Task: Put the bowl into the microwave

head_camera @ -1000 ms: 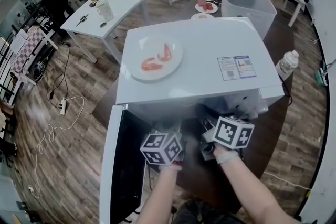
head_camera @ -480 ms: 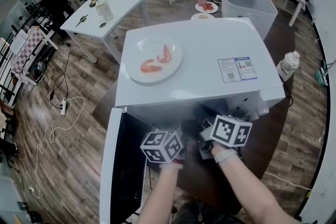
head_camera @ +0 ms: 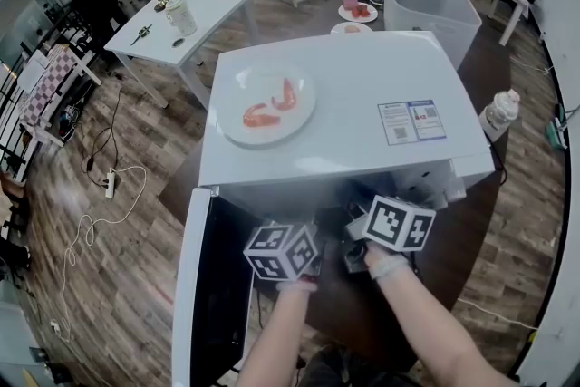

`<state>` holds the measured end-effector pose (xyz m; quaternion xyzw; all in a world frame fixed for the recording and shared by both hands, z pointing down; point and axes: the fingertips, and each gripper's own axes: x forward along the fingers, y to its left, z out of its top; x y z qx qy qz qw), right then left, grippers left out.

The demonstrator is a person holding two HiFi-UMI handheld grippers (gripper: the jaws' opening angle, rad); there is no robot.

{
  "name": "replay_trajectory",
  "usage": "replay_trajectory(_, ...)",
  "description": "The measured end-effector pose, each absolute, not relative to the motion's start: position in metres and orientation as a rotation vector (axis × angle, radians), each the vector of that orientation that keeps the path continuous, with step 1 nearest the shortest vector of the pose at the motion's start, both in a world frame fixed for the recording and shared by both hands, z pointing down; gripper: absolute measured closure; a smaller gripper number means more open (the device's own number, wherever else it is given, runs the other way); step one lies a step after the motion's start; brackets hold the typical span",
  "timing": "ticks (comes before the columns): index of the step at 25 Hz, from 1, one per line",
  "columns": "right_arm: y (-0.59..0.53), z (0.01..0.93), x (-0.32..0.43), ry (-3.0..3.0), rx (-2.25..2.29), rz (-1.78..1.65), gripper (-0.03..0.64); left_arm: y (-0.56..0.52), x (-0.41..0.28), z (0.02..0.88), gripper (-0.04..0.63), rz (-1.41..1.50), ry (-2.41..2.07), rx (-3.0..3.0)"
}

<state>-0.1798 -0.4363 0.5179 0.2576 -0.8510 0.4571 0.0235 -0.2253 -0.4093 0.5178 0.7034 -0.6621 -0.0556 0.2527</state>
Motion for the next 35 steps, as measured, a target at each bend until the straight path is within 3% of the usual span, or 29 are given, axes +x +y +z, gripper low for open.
replay_trajectory(35, -0.369, 0.502, -0.156, -2.699, 0.696, 1.148, 0.617, -0.352, -0.176, 0.498, 0.584, -0.136, -1.746, 2.02)
